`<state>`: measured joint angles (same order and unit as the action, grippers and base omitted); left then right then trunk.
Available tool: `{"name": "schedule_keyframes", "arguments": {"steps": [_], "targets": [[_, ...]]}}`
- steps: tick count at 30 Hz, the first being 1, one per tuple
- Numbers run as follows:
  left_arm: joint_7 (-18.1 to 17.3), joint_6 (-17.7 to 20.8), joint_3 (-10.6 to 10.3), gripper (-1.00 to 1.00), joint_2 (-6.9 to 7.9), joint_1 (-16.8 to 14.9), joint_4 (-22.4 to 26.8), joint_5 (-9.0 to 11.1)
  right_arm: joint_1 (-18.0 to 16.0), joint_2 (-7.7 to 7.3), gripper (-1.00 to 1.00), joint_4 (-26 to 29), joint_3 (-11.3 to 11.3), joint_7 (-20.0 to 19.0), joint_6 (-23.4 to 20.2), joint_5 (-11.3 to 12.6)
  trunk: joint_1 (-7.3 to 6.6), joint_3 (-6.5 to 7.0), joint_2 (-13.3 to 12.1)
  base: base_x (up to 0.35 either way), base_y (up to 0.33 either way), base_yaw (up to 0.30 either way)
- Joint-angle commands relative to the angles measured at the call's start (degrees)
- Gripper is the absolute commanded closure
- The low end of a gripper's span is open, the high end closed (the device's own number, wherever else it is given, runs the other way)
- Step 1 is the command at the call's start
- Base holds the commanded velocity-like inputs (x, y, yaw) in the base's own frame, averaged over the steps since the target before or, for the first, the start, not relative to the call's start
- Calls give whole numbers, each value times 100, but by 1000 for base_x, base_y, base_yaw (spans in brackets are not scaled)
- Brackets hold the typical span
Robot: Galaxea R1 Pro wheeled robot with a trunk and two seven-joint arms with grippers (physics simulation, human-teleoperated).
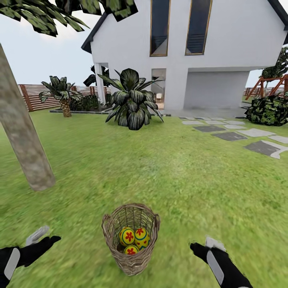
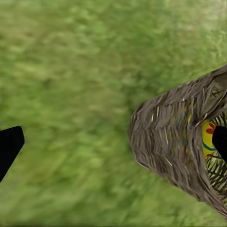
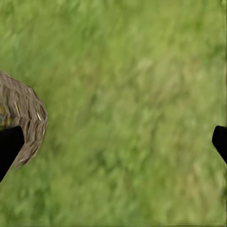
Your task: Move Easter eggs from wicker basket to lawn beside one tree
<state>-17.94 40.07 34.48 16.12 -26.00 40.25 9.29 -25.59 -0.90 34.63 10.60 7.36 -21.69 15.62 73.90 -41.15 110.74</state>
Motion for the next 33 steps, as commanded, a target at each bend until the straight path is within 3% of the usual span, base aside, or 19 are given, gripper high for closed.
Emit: {"name": "schedule_keyframes", "arguments": {"steps": [1, 5, 8, 12, 20, 33], "targets": [[76, -121, 14, -100, -6, 1, -123, 21, 93, -22, -100, 4, -5, 35, 71, 72, -23, 13, -39, 0, 0, 0], [224, -684, 8, -100, -7, 13, -606, -77, 265, -48, -100, -17, -12, 48, 215, 77, -111, 85, -199, 0, 0, 0], [259, -904, 4, -100, -8, 15, -896, -158, 306, -55, -100, -94, -10, 59, 269, 80, -177, 139, -319, 0, 0, 0], [337, -1569, -2, -100, -33, 16, -1435, -418, 417, -53, -100, -460, -18, 63, 875, 78, -265, 211, -480, 0, 0, 0], [396, -2237, -2, -100, -45, 30, -2099, -532, 440, -58, -100, -802, -29, 80, 1232, 61, -441, 354, -801, -135, 0, 104], [559, -2458, -23, -100, -64, 30, -2310, -586, 441, -71, -100, -959, -7, 81, 1262, 76, -726, 588, -1322, -68, 0, 274]]}}
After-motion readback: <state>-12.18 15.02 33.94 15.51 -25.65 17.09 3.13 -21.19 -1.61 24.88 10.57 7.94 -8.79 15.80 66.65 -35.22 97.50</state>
